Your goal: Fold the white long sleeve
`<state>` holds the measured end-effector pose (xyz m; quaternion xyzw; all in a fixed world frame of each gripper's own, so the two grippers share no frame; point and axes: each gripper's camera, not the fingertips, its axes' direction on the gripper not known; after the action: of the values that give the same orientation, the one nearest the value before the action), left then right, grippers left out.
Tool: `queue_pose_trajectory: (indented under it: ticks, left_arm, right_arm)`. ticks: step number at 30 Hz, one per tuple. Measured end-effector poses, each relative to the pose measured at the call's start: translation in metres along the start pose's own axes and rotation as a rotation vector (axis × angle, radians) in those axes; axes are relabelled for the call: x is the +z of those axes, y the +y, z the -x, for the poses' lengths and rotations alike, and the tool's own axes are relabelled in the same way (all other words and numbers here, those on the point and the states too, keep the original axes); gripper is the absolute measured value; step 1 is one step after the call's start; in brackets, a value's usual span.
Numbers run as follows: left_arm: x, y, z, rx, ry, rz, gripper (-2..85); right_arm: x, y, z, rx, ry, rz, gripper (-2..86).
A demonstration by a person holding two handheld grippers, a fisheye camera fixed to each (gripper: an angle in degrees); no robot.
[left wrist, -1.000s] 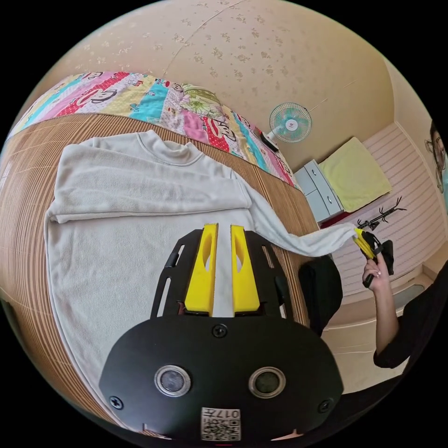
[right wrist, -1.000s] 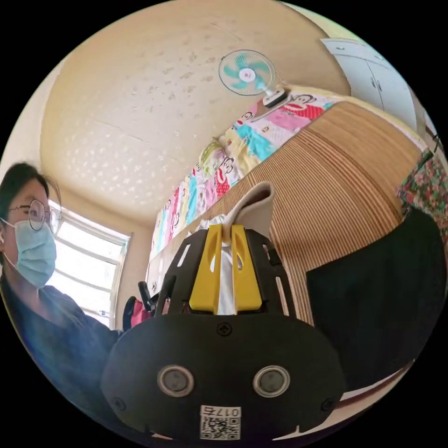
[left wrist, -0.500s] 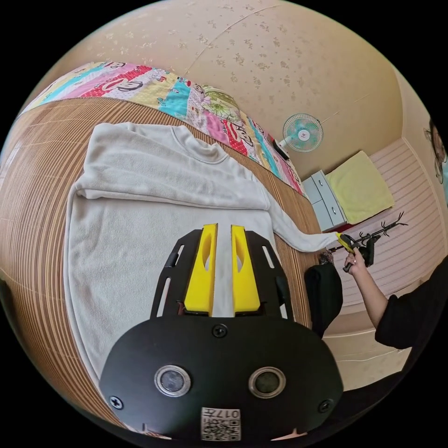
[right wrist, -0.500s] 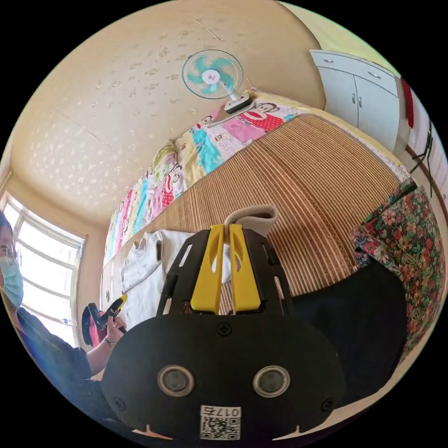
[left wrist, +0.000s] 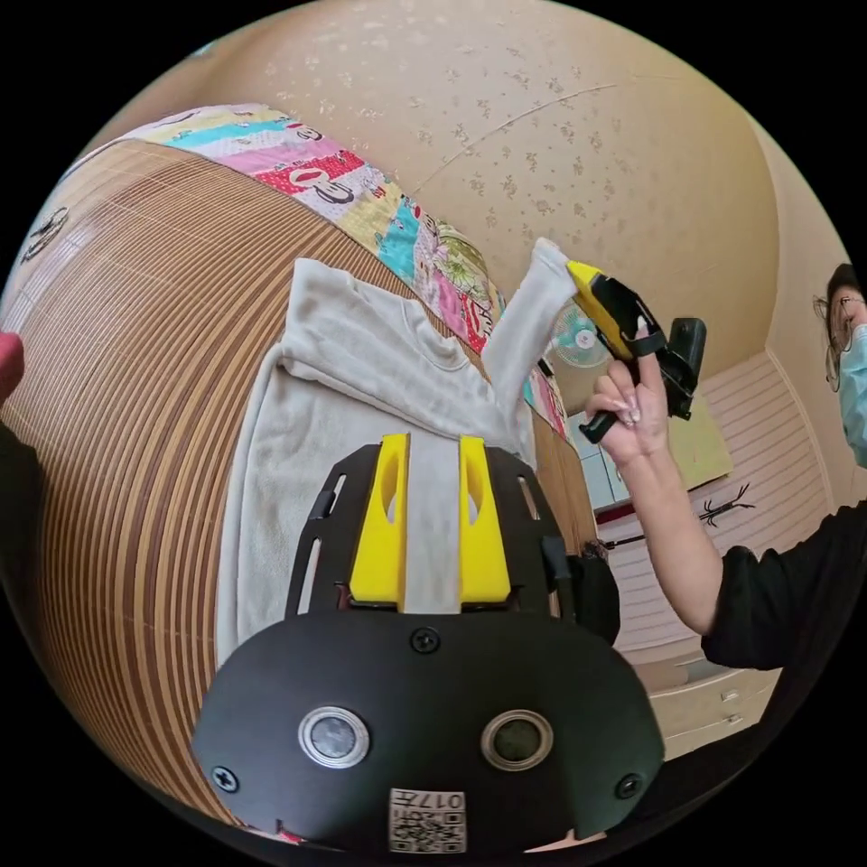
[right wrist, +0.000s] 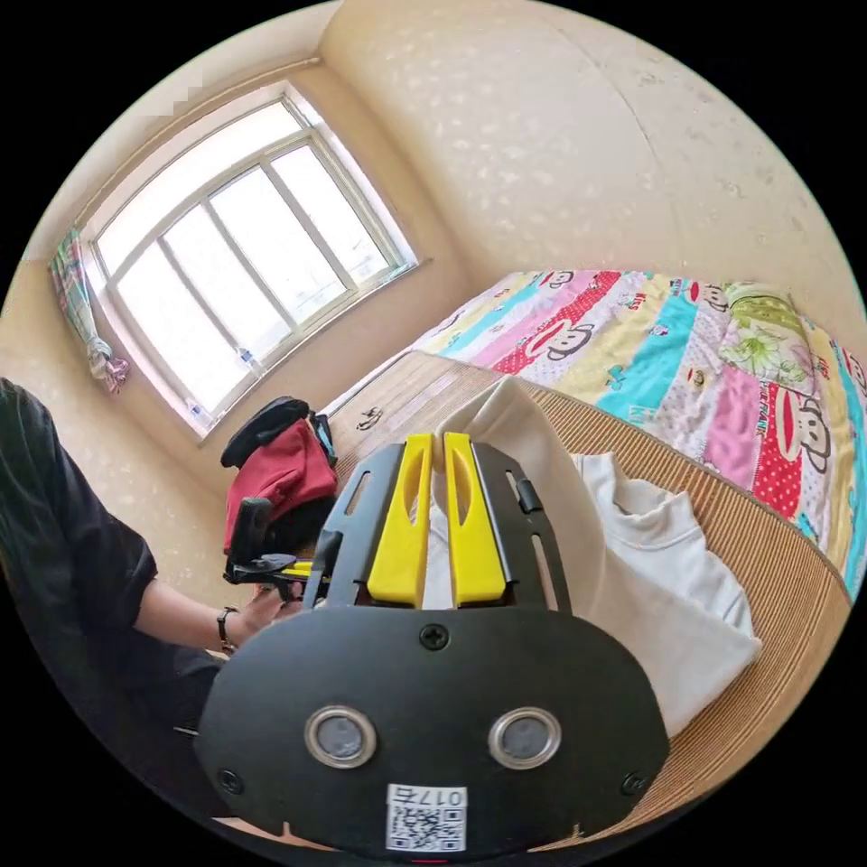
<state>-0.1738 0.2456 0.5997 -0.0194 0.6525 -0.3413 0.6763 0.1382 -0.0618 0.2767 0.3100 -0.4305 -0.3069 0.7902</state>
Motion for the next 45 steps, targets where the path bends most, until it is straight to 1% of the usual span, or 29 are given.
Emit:
queue_pose_trajectory:
  ticks: [2,4,6,9,11,16,18,20,21,23,25,26,28,30,31,33,36,37,39,40,42,43,44,45]
  left_arm:
    - [-0.011,-0.004,0.013,-0.025,0.0,-0.019,9.0]
    - [-0.017,-0.011,0.022,-0.034,-0.009,-0.022,9.1]
    - [-0.018,-0.028,0.024,0.007,-0.032,-0.009,9.1]
    - [-0.005,-0.064,0.019,0.098,-0.034,-0.004,9.3]
    - [0.011,-0.088,0.015,0.142,-0.043,0.015,9.8]
    - [0.059,-0.124,0.012,0.166,-0.091,0.059,10.7]
    - [0.091,-0.128,0.007,0.201,-0.164,0.15,10.2]
    - [0.108,-0.123,0.007,0.224,-0.195,0.181,10.2]
    - [0.108,-0.117,0.007,0.232,-0.202,0.147,9.6]
    - [0.105,-0.109,0.012,0.21,-0.206,0.113,7.4]
    - [0.103,-0.103,0.016,0.193,-0.21,0.108,3.9]
    - [0.102,-0.1,0.016,0.192,-0.206,0.114,0.7]
    - [0.103,-0.099,0.012,0.202,-0.212,0.131,-0.3]
    - [0.102,-0.099,0.002,0.209,-0.239,0.16,-0.8]
    - [0.099,-0.099,-0.002,0.211,-0.254,0.152,-0.8]
    - [0.073,-0.094,-0.022,0.251,-0.26,0.026,-0.9]
    - [0.052,-0.103,-0.038,0.264,-0.246,-0.062,-0.9]
    - [0.053,-0.106,-0.038,0.269,-0.238,-0.057,-0.9]
    - [0.069,-0.116,-0.035,0.278,-0.202,0.015,-0.5]
    - [0.075,-0.116,-0.035,0.282,-0.197,0.034,-0.3]
    - [0.091,-0.112,-0.038,0.306,-0.181,0.072,1.3]
    - [0.095,-0.109,-0.039,0.307,-0.186,0.076,3.3]
    - [0.105,-0.104,-0.043,0.309,-0.211,0.103,7.3]
    - [0.118,-0.097,-0.047,0.313,-0.255,0.147,8.0]
  right_arm:
    - [0.074,0.021,-0.012,0.056,-0.137,0.157,6.4]
    - [0.088,0.039,-0.02,0.122,-0.206,0.15,7.4]
    - [0.078,0.059,-0.024,0.164,-0.195,0.1,7.2]
    - [0.041,0.091,-0.037,0.25,-0.056,0.062,6.8]
    - [0.003,0.114,-0.052,0.328,0.114,0.017,6.4]
    - [-0.04,0.136,-0.076,0.359,0.341,-0.004,4.7]
    - [-0.045,0.137,-0.078,0.358,0.45,-0.02,4.6]
    - [-0.037,0.135,-0.083,0.35,0.589,-0.019,5.8]
    - [-0.033,0.135,-0.086,0.358,0.63,-0.019,6.2]
    - [-0.017,0.143,-0.11,0.492,0.75,-0.057,8.6]
    - [-0.004,0.152,-0.131,0.57,0.759,-0.062,9.6]
    - [0.009,0.156,-0.146,0.591,0.725,-0.038,9.4]
    - [0.026,0.162,-0.165,0.625,0.676,0.016,8.3]
    - [0.031,0.164,-0.168,0.632,0.695,0.0,7.6]
    - [0.028,0.165,-0.164,0.623,0.7,-0.037,7.1]
    - [0.026,0.165,-0.156,0.616,0.714,-0.071,6.3]
    - [0.024,0.16,-0.143,0.564,0.755,-0.113,4.2]
    - [0.024,0.158,-0.14,0.535,0.774,-0.132,3.3]
    - [0.03,0.156,-0.146,0.524,0.776,-0.099,2.7]
    - [0.033,0.156,-0.156,0.561,0.755,-0.059,2.4]
    - [0.03,0.159,-0.165,0.599,0.689,-0.076,2.2]
    - [0.026,0.161,-0.166,0.604,0.665,-0.107,2.1]
    - [0.024,0.162,-0.166,0.601,0.66,-0.119,2.0]
    - [0.023,0.162,-0.166,0.6,0.661,-0.119,1.9]
